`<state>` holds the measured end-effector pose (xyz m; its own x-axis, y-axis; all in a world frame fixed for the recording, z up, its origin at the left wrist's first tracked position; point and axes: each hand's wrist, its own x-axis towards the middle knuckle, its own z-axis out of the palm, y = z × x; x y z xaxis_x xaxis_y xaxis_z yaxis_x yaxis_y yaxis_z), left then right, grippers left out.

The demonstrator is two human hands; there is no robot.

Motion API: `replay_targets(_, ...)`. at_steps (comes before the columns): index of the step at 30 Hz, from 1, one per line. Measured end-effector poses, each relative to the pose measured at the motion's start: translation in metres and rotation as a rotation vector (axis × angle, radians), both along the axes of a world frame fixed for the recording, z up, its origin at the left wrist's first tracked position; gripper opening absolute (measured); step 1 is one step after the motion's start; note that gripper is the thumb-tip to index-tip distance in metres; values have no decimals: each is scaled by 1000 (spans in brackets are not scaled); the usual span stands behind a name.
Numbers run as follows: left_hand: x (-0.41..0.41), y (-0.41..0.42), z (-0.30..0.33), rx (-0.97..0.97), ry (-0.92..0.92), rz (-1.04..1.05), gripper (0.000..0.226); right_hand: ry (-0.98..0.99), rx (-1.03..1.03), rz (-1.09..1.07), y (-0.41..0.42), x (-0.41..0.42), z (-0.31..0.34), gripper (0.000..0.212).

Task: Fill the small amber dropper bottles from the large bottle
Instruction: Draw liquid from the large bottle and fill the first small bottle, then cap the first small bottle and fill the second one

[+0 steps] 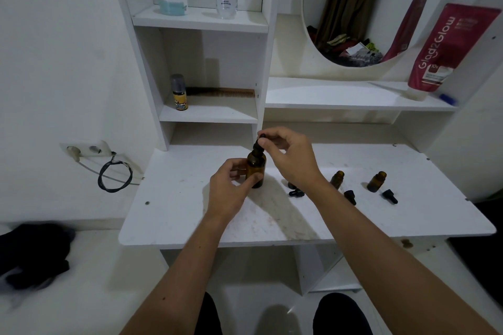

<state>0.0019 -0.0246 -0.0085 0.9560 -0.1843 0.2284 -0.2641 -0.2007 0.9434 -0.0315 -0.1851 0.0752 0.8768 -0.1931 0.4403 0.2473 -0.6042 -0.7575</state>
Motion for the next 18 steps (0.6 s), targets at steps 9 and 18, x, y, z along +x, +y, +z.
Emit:
replay_targets(9, -3, -1, 1, -9, 23, 3, 45, 0, 71, -28, -3, -13, 1, 26)
replay_targets(18, -23, 2, 0, -33, 53, 75, 61, 7, -128, -183, -55, -81, -41, 14)
